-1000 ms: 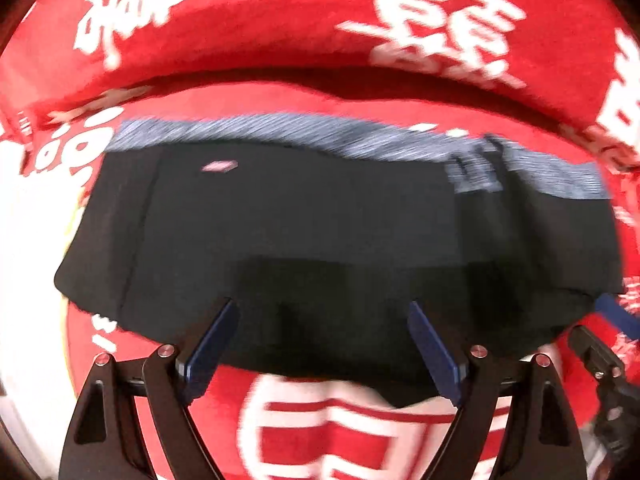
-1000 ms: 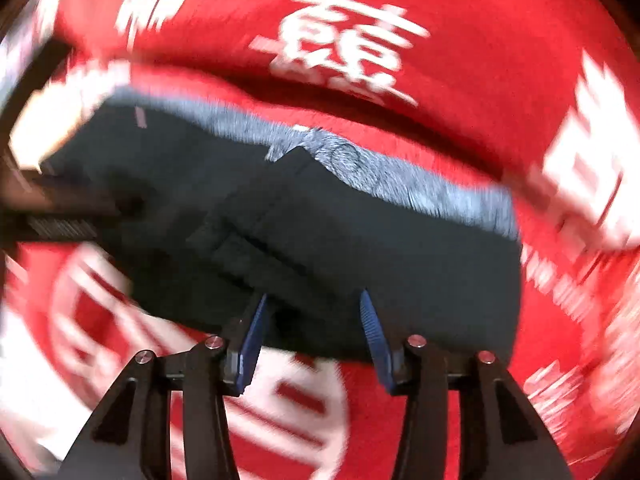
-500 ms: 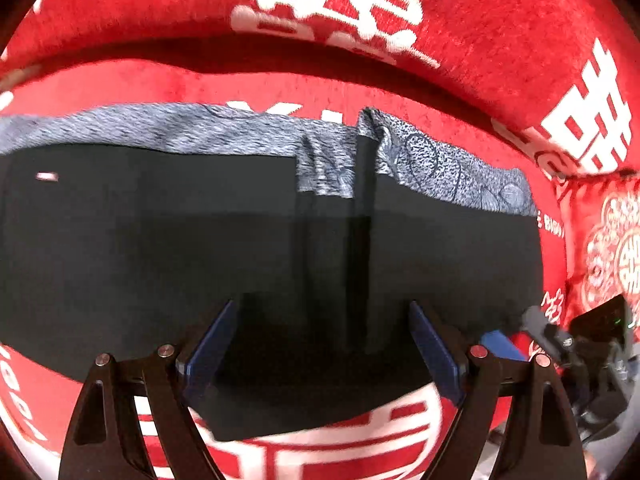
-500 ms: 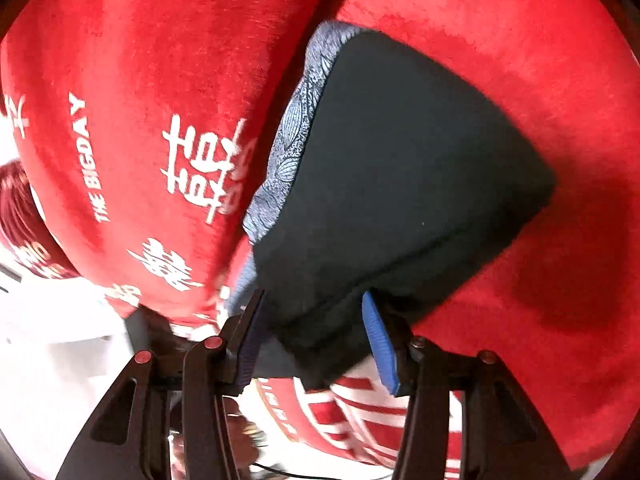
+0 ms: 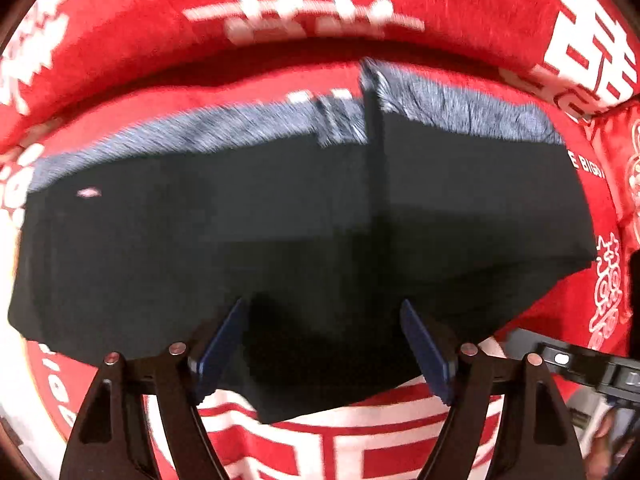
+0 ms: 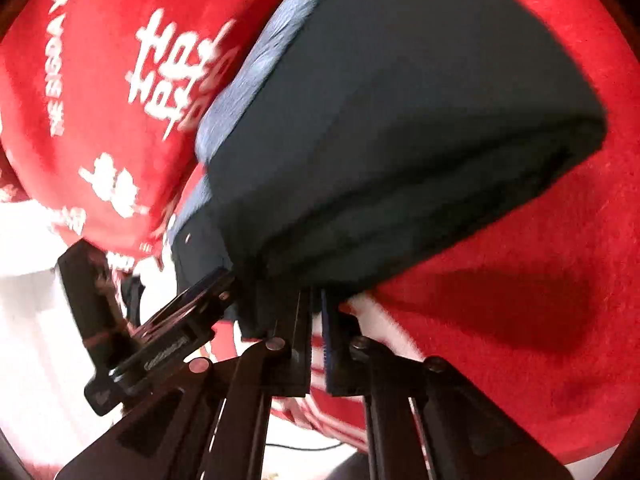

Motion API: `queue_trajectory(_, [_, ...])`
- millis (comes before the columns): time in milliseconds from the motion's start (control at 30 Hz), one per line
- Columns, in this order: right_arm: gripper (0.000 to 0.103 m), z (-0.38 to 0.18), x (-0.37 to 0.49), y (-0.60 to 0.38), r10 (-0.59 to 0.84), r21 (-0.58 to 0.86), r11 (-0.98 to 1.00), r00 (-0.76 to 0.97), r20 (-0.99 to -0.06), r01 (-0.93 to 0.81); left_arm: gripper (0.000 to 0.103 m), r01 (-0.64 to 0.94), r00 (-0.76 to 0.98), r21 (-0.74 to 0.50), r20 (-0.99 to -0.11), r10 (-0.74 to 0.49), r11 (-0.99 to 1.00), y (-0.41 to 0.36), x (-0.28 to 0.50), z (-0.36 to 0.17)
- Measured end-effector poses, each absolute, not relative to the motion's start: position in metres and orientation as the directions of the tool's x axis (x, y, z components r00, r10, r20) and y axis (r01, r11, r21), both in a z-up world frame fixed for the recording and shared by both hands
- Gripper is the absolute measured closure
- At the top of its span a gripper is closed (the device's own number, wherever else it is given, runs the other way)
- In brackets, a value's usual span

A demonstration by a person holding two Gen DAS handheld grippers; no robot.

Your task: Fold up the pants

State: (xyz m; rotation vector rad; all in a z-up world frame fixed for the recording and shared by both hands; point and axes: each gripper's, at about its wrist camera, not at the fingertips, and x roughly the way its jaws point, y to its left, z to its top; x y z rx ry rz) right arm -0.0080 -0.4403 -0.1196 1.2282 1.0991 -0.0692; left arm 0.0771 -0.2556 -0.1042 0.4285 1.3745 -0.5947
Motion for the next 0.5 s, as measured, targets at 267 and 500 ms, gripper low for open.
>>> queue_trajectory(267, [0.068, -0.065, 0.006, -0.509, 0.241, 0.561, 0.599, 0.539, -0.807, 0.572, 0.022, 0.627, 0.179, -0.073, -0.955, -0.235, 0.776, -0.294, 0.109, -0.066])
queue_trajectory(500, [0.068, -0.089, 0.041, -0.557, 0.215, 0.483, 0.669, 0.474, -0.854, 0.565, 0.042, 0.644, 0.005, -0.204, -0.963, -0.270, 0.737, -0.326, 0.108, -0.105])
